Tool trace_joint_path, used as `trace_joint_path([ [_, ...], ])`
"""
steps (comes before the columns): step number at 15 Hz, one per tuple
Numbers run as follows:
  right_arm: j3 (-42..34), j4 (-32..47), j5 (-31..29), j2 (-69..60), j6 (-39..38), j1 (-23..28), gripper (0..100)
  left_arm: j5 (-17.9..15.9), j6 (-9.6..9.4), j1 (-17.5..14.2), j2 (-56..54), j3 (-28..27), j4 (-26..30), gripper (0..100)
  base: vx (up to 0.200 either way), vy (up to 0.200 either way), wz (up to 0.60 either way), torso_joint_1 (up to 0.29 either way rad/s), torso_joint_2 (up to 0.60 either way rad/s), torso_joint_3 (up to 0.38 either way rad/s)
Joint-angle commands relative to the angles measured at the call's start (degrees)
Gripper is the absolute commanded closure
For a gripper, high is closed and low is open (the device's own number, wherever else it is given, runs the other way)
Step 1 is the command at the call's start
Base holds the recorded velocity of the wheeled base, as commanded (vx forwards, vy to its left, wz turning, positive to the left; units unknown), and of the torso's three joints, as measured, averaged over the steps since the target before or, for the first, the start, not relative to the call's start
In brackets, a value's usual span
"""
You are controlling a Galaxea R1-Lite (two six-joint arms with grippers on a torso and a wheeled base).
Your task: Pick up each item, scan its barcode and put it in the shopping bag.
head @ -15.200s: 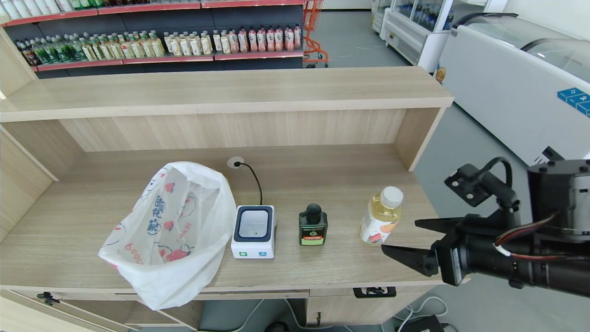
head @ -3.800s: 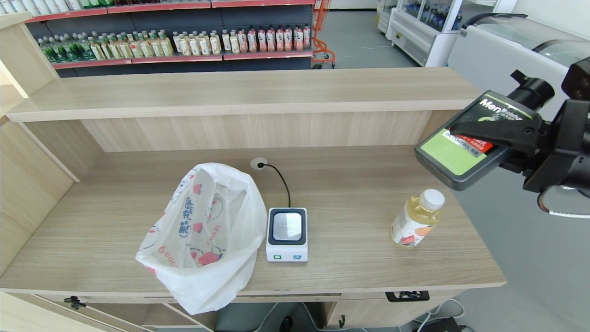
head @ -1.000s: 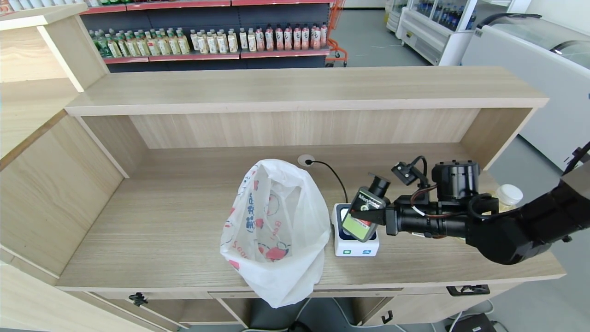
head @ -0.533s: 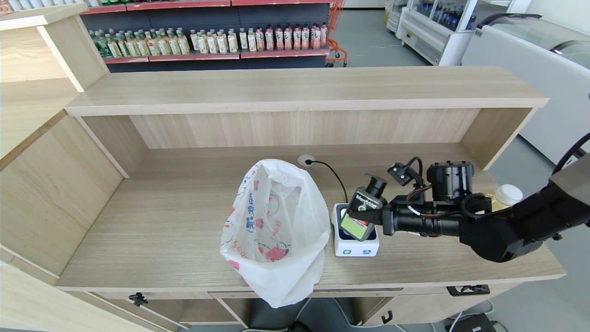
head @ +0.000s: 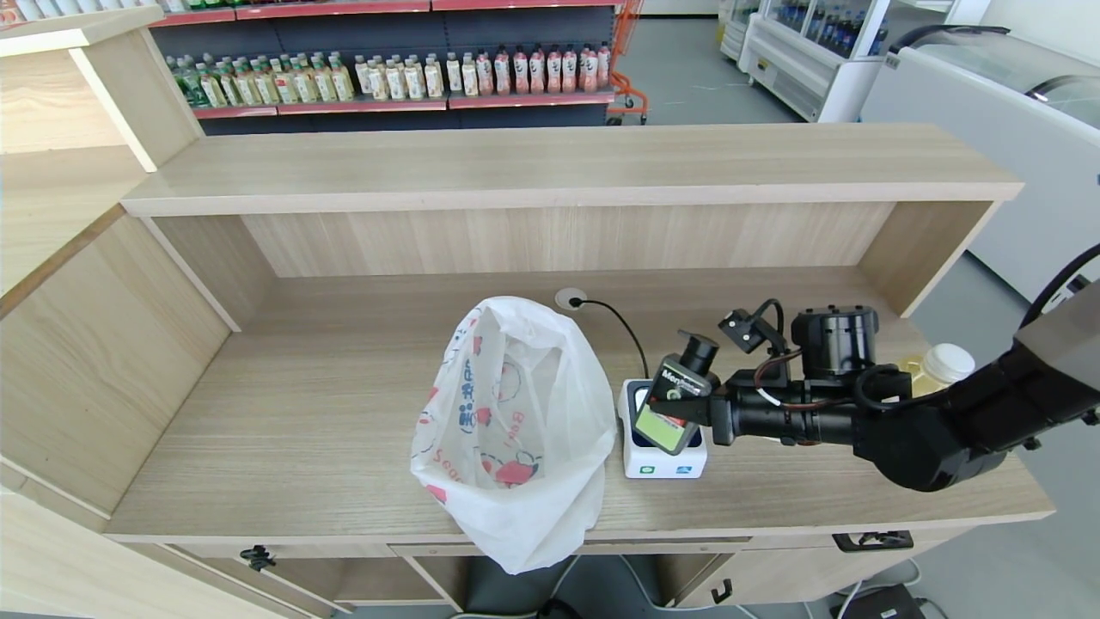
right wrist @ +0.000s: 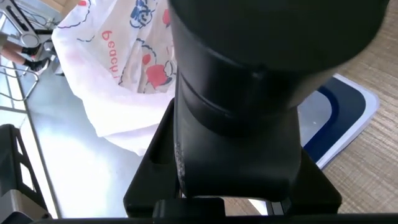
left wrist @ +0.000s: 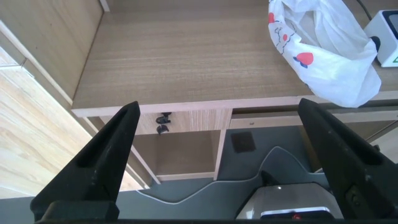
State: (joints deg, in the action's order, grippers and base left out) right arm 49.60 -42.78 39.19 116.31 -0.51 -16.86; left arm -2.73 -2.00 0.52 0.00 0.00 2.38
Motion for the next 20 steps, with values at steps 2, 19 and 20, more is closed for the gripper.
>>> trace_joint_path([
  [2,0.5,-0.1,0.2,-0.2,-0.1,0.0,100,0.0,-0.02,0.0,0.0,0.0,0.0,0,0.000,0.000,0.00,0.000,0.00,0.000],
  [19,4.5,0.1,-3.0,2.7,-0.9,-1.7,100,0.0,0.07,0.0,0.0,0.0,0.0,0,0.000,0.000,0.00,0.000,0.00,0.000],
  [20,4.3,0.1,-2.9,1.6,-2.1,-1.7,100,0.0,0.07,0.0,0.0,0.0,0.0,0,0.000,0.000,0.00,0.000,0.00,0.000],
])
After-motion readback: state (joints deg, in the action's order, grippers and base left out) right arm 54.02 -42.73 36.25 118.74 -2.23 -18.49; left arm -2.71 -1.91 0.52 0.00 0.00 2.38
